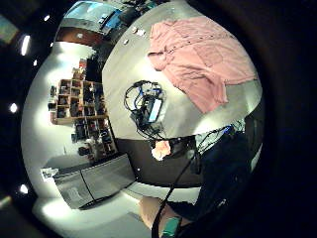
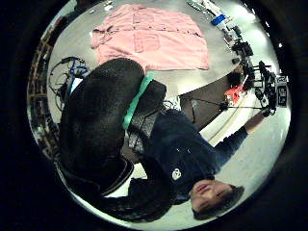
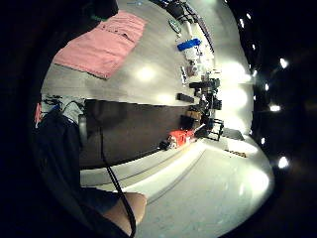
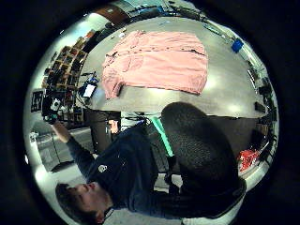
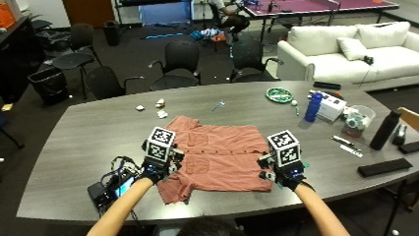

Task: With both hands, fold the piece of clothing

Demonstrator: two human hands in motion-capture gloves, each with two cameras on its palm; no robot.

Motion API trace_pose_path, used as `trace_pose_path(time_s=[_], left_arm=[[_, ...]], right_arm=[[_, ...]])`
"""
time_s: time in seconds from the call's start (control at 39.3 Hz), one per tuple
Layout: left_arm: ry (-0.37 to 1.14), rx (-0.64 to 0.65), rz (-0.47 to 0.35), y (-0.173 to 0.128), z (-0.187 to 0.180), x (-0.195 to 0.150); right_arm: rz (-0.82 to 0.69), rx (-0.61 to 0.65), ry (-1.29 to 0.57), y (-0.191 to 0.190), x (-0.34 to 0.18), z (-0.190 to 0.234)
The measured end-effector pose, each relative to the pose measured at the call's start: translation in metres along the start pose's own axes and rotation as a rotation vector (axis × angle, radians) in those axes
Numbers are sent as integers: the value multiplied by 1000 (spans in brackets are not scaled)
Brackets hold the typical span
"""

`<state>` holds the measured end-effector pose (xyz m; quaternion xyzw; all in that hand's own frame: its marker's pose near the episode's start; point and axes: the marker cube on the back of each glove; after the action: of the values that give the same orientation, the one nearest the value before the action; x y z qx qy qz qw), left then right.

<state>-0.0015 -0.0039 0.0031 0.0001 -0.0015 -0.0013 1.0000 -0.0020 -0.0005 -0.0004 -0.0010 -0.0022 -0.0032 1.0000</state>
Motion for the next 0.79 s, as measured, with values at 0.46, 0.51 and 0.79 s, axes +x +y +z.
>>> trace_pose_path(time_s=[0.46,0.51,0.79], left_arm=[[61,-47,-3,-1,24,-16],[59,-50,-20,-1,26,-17],[68,-79,-29,-11,33,-21]], right_arm=[[-15,-26,8,-4,-11,-7],[-2,-33,10,-5,-11,-7],[12,-13,-71,-36,0,2]])
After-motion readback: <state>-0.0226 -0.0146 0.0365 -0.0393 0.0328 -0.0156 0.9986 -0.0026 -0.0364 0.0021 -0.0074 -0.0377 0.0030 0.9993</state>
